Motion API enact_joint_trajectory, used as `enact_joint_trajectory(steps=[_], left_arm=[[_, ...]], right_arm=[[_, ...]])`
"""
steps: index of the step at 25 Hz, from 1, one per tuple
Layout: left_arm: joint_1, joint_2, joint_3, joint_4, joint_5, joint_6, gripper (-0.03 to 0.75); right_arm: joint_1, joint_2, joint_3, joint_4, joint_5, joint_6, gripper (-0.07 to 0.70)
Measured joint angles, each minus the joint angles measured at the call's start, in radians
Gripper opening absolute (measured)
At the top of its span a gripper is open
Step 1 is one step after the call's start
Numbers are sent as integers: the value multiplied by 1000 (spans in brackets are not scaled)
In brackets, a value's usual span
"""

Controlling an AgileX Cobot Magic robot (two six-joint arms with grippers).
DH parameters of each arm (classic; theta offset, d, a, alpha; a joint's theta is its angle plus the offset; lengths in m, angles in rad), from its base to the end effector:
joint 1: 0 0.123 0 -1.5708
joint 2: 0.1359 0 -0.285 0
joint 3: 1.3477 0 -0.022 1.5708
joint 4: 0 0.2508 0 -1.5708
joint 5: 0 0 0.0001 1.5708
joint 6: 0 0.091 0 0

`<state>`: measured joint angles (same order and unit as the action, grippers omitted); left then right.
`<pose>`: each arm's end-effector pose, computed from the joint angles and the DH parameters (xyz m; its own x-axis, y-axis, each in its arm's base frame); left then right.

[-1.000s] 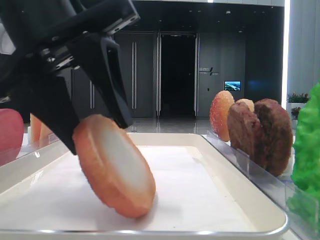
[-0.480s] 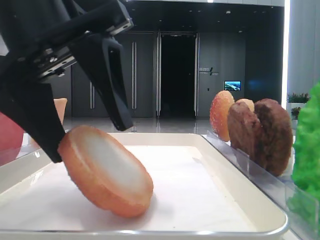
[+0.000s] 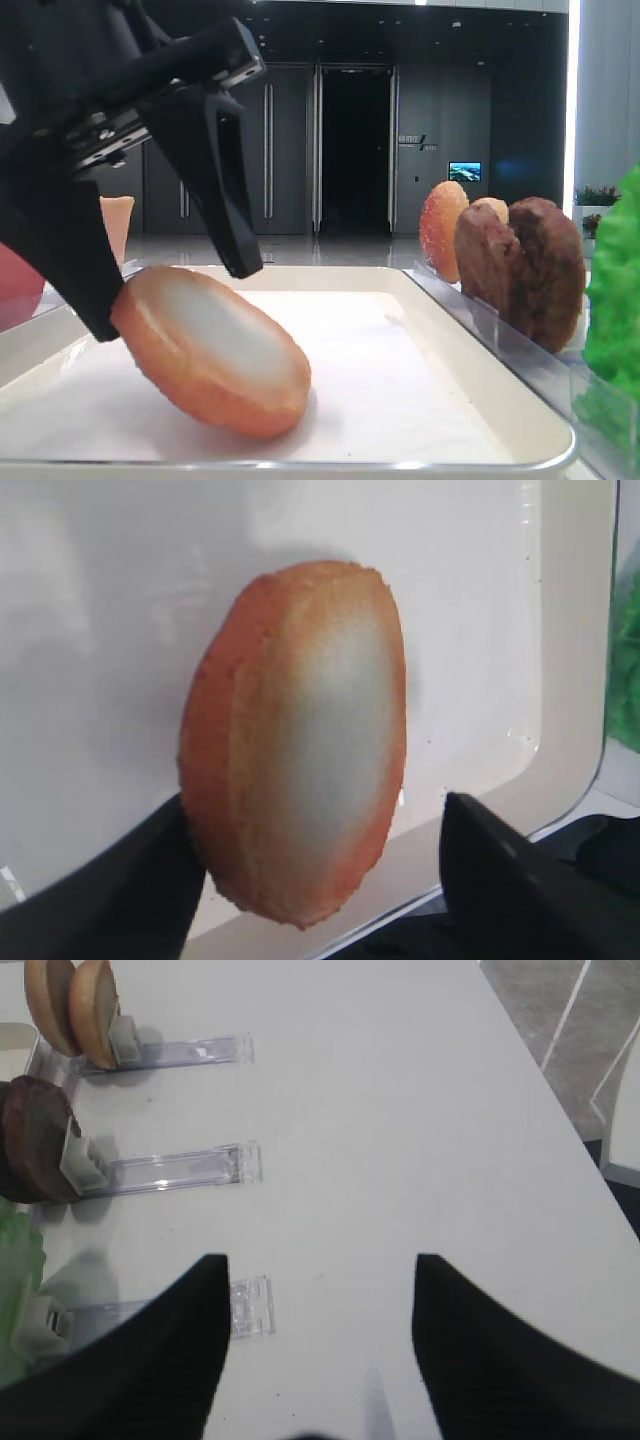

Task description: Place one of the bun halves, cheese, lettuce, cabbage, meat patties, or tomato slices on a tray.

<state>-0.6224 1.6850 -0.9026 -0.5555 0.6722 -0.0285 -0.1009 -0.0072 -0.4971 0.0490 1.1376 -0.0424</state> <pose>0.2271 -0.1998 0.1728 -0.9810 0.1664 -0.1001 0.1930 0.8924 -0.4080 -0.0086 0.0049 0.2704 -0.5176 0.0305 -0.8551 0.0515 0.9987 0.0044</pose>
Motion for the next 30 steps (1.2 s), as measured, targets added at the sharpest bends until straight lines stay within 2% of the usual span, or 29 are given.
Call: enact_joint_trajectory(steps=[3, 6, 9, 15, 24, 30], left_arm=[[0, 0, -8, 13, 27, -10, 591], [0, 0, -38, 88, 86, -68, 636], [0, 0, -84, 182, 154, -135, 648], [0, 0, -154, 257, 263, -164, 650], [0, 0, -286, 399, 513, -235, 650], [0, -4, -325, 437, 531, -262, 650]], right_arm=[[0, 0, 0, 0, 0, 0, 415], [0, 0, 0, 0, 0, 0, 415], [0, 0, 0, 0, 0, 0, 415], [0, 0, 0, 0, 0, 0, 415], [0, 0, 0, 0, 0, 0, 415], [0, 0, 0, 0, 0, 0, 415]])
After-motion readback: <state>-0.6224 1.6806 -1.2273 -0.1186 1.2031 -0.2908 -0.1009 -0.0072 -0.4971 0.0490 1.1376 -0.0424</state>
